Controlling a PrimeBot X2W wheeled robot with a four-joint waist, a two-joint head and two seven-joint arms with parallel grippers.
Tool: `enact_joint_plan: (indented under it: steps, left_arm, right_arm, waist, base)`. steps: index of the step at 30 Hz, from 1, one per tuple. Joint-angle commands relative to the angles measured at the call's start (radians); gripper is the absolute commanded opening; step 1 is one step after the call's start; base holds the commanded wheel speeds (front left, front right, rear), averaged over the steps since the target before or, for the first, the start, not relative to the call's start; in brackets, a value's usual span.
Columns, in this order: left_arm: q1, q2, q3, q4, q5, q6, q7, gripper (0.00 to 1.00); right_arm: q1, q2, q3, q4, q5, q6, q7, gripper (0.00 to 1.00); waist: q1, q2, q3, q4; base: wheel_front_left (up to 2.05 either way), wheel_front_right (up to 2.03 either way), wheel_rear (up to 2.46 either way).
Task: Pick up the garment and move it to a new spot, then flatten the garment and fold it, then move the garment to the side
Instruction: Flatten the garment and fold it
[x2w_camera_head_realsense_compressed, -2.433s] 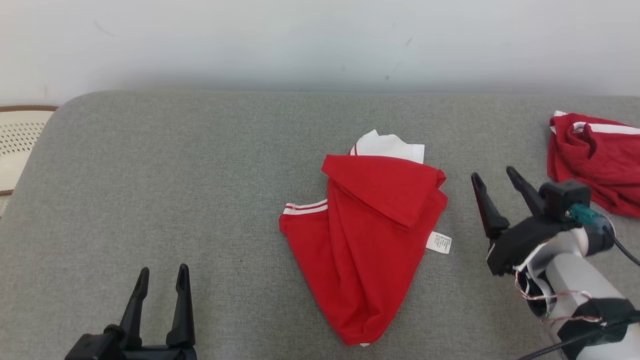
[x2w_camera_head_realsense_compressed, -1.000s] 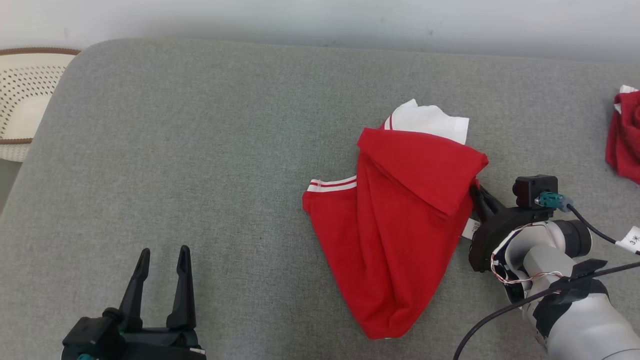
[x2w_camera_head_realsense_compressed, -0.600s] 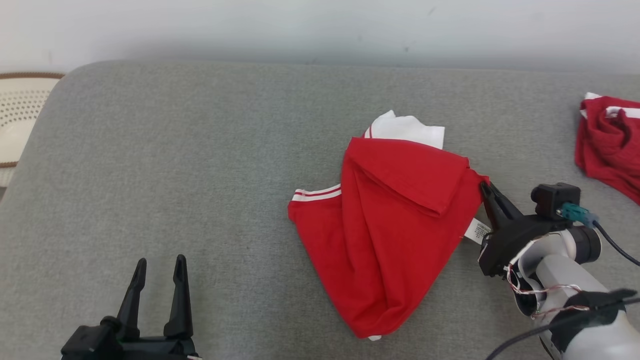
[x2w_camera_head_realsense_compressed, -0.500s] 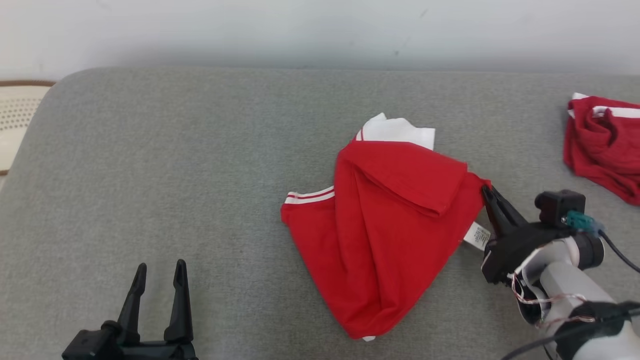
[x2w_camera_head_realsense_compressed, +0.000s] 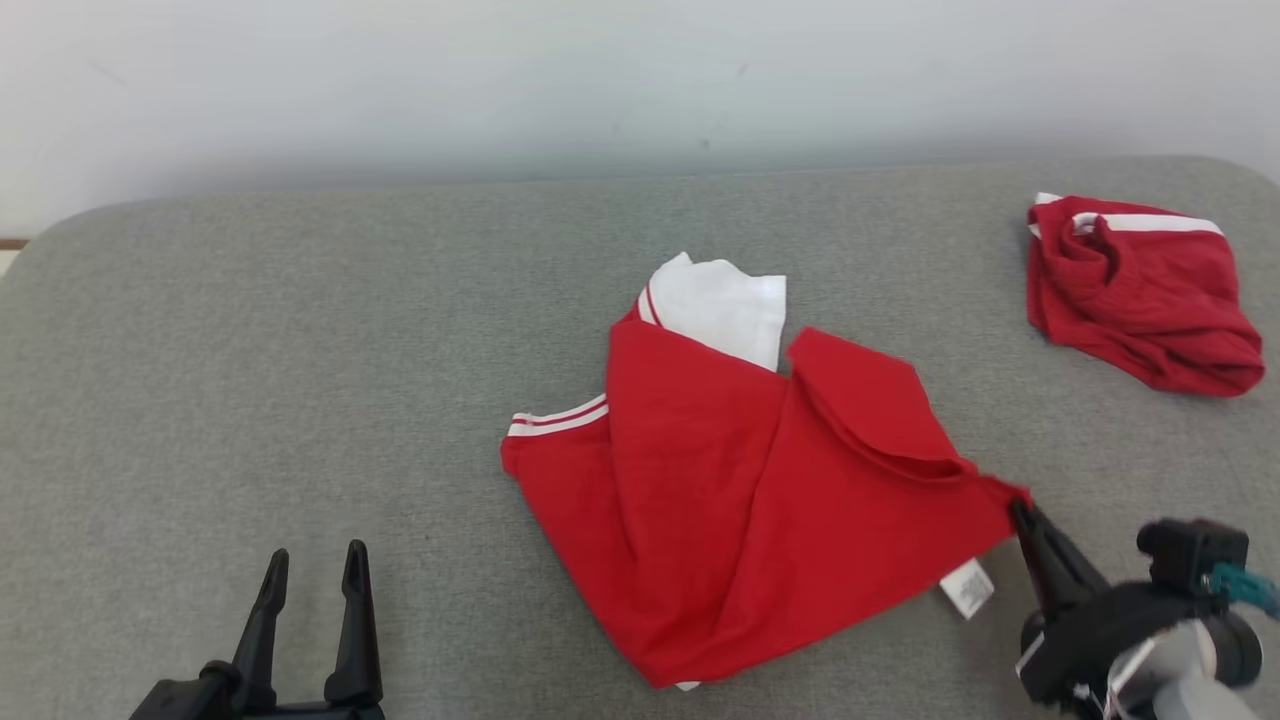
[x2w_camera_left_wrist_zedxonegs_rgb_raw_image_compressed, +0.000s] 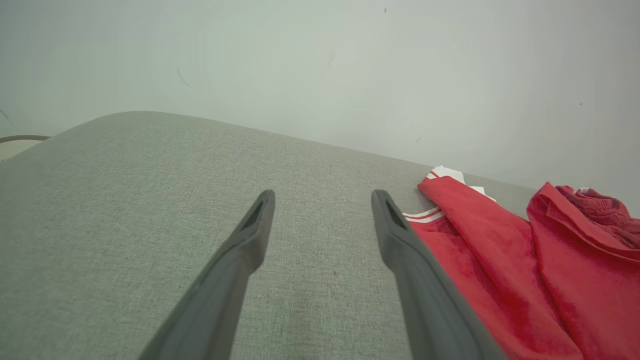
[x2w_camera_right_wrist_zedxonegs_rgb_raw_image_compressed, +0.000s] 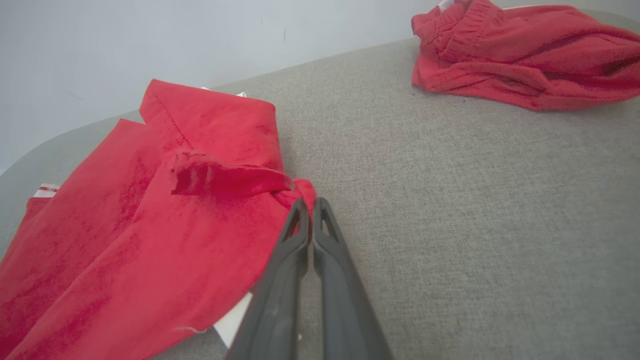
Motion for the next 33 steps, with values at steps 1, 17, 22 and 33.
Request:
enact_joint_plan:
  steps: [1,17,22,33]
  left_arm:
    - [0.015,0.0,0.002,-0.001,-0.005,0.002,-0.004,1.0]
    - [0.007,0.0,0.012,0.015,-0.001,-0.011,-0.004,1.0]
    - [0.01,0.0,0.02,0.017,0.003,-0.013,-0.004,1.0]
    - [-0.03,0.005,0.009,0.036,0.055,-0.057,-0.004,1.0]
  right_arm:
    - [0.057,0.01,-0.032,-0.056,-0.023,0.0,0.04,0.0]
    - [0.279,0.157,-0.306,-0.37,-0.27,0.0,0.218,1.0]
    - [0.271,0.185,-0.322,-0.404,-0.323,0.0,0.185,1.0]
    - [0.233,0.216,-0.277,-0.412,-0.365,0.0,0.118,1.0]
  waist:
    - [0.0001,0.0,-0.003,-0.015]
    - [0.0001,0.0,-0.007,-0.031]
    - [0.0001,0.0,-0.012,-0.031]
    - [0.0001,0.0,-0.007,-0.051]
  base:
    - [0.0,0.0,0.0]
    - [0.0,0.0,0.0]
    - [0.0,0.0,0.0]
    - [0.0,0.0,0.0]
